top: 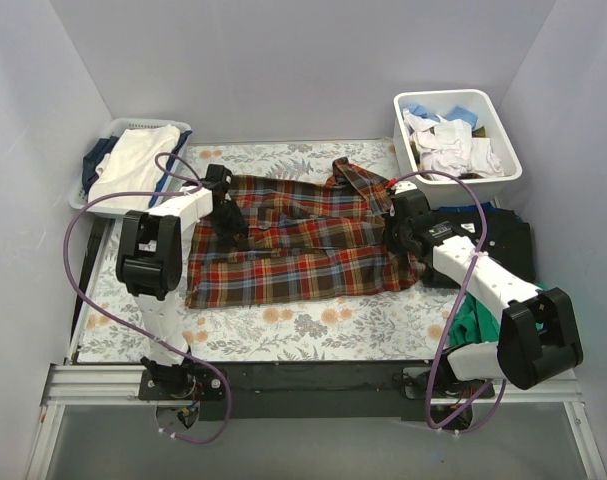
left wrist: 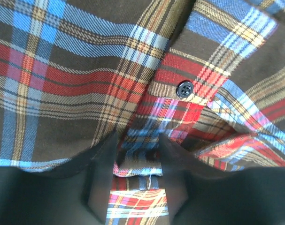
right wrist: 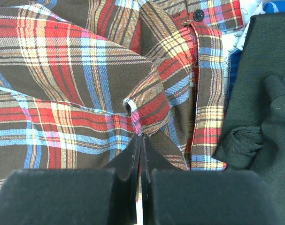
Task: Fold and stack the long sleeve shirts
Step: Fold the shirt
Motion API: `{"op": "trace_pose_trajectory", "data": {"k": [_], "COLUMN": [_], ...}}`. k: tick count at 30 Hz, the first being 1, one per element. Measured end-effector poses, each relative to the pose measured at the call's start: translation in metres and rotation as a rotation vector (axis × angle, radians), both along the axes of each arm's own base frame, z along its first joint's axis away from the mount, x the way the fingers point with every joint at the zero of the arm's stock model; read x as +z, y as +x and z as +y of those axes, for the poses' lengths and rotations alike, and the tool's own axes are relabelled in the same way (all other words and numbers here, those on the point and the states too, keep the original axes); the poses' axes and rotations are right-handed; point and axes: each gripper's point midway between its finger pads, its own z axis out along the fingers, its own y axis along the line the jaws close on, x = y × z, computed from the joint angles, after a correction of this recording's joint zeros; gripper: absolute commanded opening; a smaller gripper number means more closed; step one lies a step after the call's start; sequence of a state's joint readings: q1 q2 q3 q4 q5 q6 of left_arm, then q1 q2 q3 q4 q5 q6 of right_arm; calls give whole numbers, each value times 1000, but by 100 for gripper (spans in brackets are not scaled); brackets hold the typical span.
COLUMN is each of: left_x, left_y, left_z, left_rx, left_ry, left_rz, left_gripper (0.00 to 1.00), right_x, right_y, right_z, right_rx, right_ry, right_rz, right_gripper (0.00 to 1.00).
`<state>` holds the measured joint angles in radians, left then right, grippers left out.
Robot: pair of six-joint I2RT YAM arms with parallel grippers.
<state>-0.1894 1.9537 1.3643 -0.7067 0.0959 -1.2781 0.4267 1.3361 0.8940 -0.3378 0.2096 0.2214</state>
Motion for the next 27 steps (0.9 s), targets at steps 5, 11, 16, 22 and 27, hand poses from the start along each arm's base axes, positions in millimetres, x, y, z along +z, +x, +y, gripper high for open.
{"op": "trace_pose_trajectory", "data": {"k": [5,11,16,22,27], "left_x": [0,14,42,80,114], "left_y": [-1,7,23,33,20], "left_z": [-4,-6,-8,-6,4], "left_rx": [-11,-14,-7,5,24], "left_ry": [3,6,1,6,37], "left_rz": [4,-14,-77,-154,-194], "left_gripper": [0,0,0,0,0], "right_x": [0,0,0,0,1], "right_y": [0,0,0,1,1], "right_z": [0,0,-1,-2,-3], "right_rx": [0,-1,-3,-7,-11], "right_ry": [0,0,-4,-8,-12], "right_rz": [0,-1,-2,-4,-7], "right_gripper": [1,1,1,1,1]}}
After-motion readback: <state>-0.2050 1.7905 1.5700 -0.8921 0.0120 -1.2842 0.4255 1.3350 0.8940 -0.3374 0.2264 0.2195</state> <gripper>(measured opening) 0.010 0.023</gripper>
